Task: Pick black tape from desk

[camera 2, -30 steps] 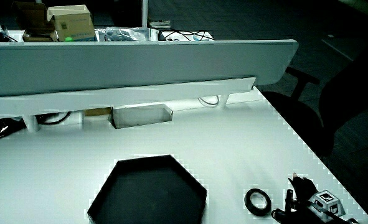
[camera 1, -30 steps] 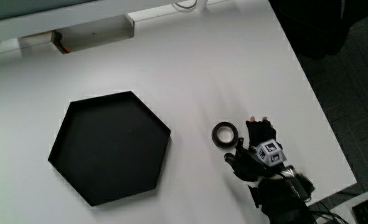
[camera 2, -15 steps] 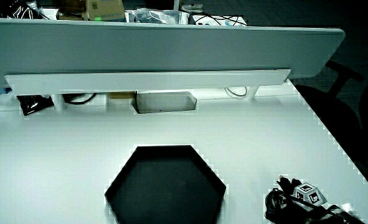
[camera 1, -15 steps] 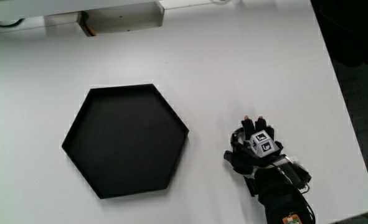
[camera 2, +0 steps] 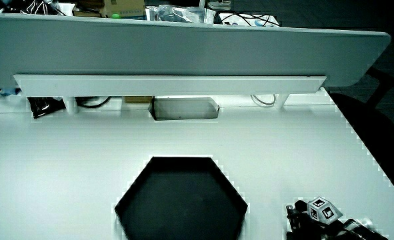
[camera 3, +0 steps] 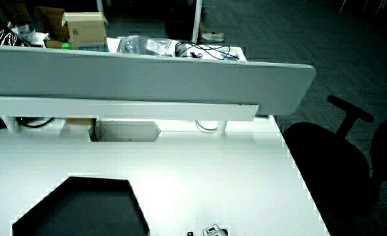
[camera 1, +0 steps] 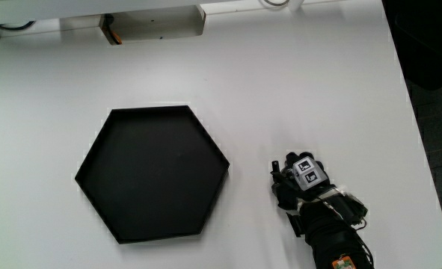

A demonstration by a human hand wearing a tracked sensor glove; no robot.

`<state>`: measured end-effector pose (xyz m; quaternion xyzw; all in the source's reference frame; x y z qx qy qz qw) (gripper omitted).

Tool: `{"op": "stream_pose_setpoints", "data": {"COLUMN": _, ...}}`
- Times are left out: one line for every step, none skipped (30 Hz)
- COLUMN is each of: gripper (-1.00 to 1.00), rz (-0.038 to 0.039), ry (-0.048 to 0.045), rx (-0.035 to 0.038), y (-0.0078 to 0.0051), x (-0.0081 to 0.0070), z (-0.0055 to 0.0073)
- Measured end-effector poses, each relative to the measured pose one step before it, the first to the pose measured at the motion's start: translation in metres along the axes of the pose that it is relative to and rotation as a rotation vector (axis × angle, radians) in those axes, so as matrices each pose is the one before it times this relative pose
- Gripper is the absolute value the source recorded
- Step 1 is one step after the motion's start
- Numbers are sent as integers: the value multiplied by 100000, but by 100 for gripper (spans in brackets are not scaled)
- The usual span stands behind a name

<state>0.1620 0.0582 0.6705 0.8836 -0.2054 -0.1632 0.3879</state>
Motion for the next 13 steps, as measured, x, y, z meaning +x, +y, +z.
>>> {"op": "stream_pose_setpoints", "data": {"gripper": 100, "rz": -176, "ry": -125, "rx": 2432, "y": -294, "x": 32, "z": 332}}
{"op": "stream_pose_setpoints", "data": {"gripper": 100, "rz": 520, "ry": 1112, "rx": 1609, "y": -292, "x": -2, "z": 337}}
{"op": "stream_pose_setpoints", "data": {"gripper": 100, "rz": 499, "ry": 267, "rx": 2121, "y": -358, "x": -57, "z": 491}}
{"op": "stream_pose_setpoints", "data": {"gripper": 100, "rz": 865, "ry": 1872, "rx": 2065, "y": -195, "x": -51, "z": 283}}
{"op": "stream_pose_setpoints", "data": {"gripper": 100, "rz": 466, "ry": 1418, "rx": 2008, "y": -111, "x": -90, "z": 207}}
{"op": "stream_pose_setpoints", "data": {"gripper": 100, "rz": 76, "ry": 1090, "rx": 560, "y": 332, "x": -132, "z": -484}}
{"op": "stream_pose_setpoints", "data": {"gripper": 100, "rz": -410, "ry": -1035, "rx": 3409, "y": -351, "x": -358, "z": 793}}
{"op": "stream_pose_setpoints", "data": {"gripper": 100, "rz": -1361, "ry": 594, "rx": 4784, "y": -551, "x": -355, "z": 1342}}
{"op": "stream_pose_setpoints", "data": {"gripper": 100, "rz": 1518, "ry": 323, "rx": 78, "y": 548, "x": -306, "z": -716}}
{"op": "stream_pose_setpoints", "data": {"gripper": 100, "rz": 1429, "ry": -448, "rx": 2327, "y": -184, "x": -605, "z": 913}}
{"op": "stream_pose_setpoints", "data": {"gripper": 100, "rz": 1429, "ry": -448, "rx": 2327, "y": -154, "x": -603, "z": 919}}
{"op": "stream_pose_setpoints", "data": {"gripper": 100, "rz": 1212, "ry": 779, "rx": 4437, "y": -386, "x": -629, "z": 1560}}
{"op": "stream_pose_setpoints", "data": {"gripper": 100, "rz": 1892, "ry": -1617, "rx": -620, "y": 619, "x": -568, "z": -771}}
